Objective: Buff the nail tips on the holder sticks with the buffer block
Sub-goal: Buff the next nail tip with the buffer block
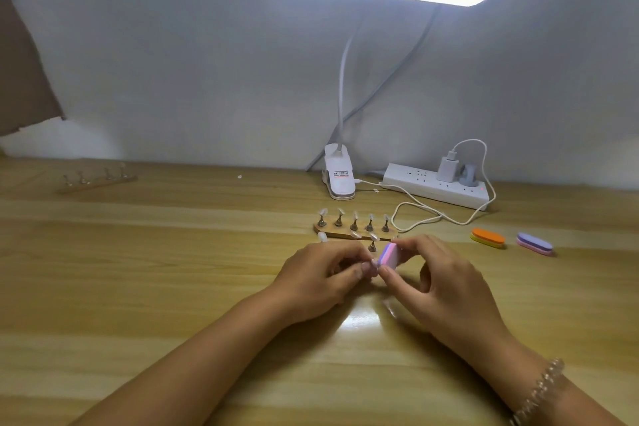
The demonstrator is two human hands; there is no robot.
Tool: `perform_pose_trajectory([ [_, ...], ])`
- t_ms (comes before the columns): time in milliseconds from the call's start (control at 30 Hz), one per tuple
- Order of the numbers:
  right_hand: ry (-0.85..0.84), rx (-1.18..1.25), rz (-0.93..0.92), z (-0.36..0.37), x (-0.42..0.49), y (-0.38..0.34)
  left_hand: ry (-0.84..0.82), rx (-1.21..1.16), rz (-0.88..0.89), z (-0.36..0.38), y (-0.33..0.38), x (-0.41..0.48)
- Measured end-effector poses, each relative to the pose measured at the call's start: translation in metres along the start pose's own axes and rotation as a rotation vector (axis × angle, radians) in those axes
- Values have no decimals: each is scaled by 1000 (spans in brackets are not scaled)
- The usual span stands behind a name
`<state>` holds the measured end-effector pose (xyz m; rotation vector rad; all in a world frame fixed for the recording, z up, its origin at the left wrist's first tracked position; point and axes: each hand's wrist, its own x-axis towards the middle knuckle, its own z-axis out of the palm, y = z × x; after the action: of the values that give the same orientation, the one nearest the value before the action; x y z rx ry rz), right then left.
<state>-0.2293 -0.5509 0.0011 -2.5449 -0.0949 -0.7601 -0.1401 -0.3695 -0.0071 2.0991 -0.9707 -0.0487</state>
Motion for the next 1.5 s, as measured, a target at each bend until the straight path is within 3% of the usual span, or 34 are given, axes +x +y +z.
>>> perform_pose_trajectory([
  [100, -27, -27, -94, 2, -4, -5, -5, 24, -1, 0, 0, 0],
  [233, -1, 52, 21, 0, 2, 1, 0, 2, -13, -1, 1, 1],
  [400, -54, -25, -92, 0, -4, -8, -3, -4, -20, -1, 2, 0],
  [500, -8, 29, 22, -2, 1, -1, -3, -30, -18, -1, 1, 1],
  [667, -75, -44, -82, 0, -4, -7, 1, 7, -21, -1, 0, 1],
  [800, 7, 36, 34, -1, 2, 0, -7, -7, -36, -1, 1, 2],
  [933, -60, 26, -64, 1, -3, -5, -4, 10, -38, 0, 1, 0],
  [1067, -42, 101, 13, -1, 2, -1, -4, 9, -28, -1, 1, 1],
  [1233, -55, -36, -75, -1, -3, -6, 4, -11, -29, -1, 2, 0],
  [1367, -11, 14, 33, -2, 1, -2, 0, -18, -29, 0, 2, 1],
  [1500, -55, -40, -62, -1, -3, -7, 10, 2, -28, 1, 1, 1],
])
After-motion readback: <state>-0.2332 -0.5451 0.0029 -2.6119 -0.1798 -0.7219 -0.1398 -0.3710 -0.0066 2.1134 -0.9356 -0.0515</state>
